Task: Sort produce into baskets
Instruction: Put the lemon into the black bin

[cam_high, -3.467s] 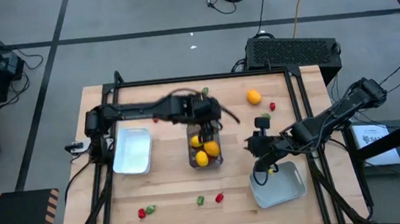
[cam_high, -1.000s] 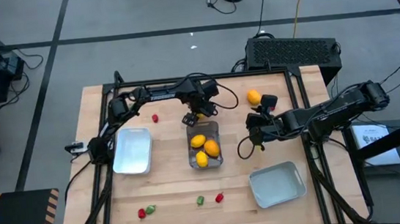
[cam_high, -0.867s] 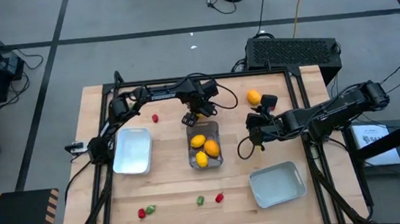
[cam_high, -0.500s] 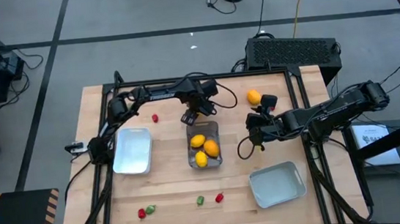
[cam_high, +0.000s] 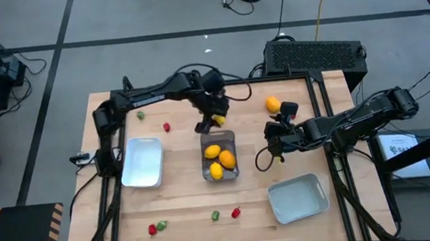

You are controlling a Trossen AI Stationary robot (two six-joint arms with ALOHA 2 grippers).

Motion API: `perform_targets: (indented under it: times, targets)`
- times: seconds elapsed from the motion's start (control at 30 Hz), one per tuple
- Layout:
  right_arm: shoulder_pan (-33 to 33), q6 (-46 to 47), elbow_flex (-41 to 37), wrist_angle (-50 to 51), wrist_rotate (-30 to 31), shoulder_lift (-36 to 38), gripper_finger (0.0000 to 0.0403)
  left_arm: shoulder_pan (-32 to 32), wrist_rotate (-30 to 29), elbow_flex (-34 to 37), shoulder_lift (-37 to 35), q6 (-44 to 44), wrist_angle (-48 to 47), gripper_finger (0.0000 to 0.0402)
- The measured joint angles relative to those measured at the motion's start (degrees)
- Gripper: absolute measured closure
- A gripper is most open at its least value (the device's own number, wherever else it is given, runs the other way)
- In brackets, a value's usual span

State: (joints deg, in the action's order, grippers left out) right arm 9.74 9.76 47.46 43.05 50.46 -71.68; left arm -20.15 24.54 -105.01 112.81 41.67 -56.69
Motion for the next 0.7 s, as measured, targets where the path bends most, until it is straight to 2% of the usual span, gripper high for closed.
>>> perform_targets:
  times: [0.1,0.3,0.5,0.7]
  targets:
    - [0.0,0.0,0.0,0.0,0.1,0.0,0.0294,0.7,10.1,0.0,-0.7,-0.9,0.4,0.0199]
    - [0.0,0.0,0.0,0.0,0.2,0.0,0.0294,3.5,10.9,0.4,1.2,-0.7,1.4,0.0198]
    - [0.0,0.0,0.0,-0.1,0.2,0.0,0.0294,5.7,7.3,0.5,5.0,-0.8,2.9,0.0198]
    - [0.0,0.0,0.0,-0.1,0.2,0.0,0.0294,7.0,-3.9,0.5,7.8,-0.8,3.6,0.0198]
